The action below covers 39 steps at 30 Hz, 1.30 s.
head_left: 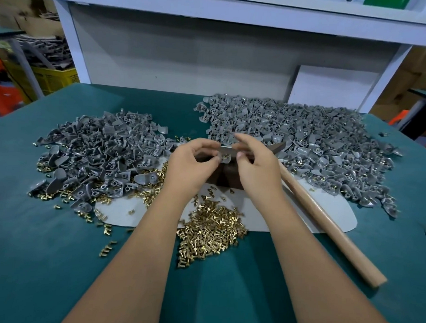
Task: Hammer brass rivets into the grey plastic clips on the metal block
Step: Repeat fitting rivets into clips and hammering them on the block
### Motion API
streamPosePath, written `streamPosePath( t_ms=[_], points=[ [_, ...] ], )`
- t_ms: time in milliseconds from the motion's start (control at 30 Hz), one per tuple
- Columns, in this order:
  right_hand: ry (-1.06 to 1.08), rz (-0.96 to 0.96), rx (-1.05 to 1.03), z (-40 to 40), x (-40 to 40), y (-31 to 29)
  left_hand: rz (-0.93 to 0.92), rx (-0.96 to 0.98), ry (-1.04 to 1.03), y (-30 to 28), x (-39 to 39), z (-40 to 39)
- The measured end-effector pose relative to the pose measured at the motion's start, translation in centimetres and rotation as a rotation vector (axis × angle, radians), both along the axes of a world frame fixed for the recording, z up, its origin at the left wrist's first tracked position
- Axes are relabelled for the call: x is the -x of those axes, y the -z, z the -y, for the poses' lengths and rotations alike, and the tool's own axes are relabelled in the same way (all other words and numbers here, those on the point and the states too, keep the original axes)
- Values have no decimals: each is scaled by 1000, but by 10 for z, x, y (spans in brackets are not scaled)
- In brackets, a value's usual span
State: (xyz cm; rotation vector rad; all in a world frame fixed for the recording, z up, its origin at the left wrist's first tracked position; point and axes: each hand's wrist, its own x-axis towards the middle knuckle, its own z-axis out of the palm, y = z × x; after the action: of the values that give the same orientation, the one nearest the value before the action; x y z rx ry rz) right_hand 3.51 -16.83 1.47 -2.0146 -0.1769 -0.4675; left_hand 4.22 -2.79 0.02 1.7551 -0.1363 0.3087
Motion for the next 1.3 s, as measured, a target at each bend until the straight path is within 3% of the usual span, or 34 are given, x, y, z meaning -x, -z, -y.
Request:
streamPosePath(
  t_ms=[567, 800, 1100, 1200, 1300],
  points=[
    [164, 51, 324, -18, -6, -3, 18, 17, 3, 3, -1, 1],
    [170, 83, 235, -18, -3, 0, 37, -3, -4, 1, 2, 2],
    [205, 125, 300, -19, -1, 5, 40, -36, -16, 0, 4, 2],
    [145, 98, 200, -13, 2, 8, 25, -32, -9, -1, 4, 2],
    [128, -18, -93, -10, 3, 4, -11, -33, -32, -2, 3, 1]
  ],
)
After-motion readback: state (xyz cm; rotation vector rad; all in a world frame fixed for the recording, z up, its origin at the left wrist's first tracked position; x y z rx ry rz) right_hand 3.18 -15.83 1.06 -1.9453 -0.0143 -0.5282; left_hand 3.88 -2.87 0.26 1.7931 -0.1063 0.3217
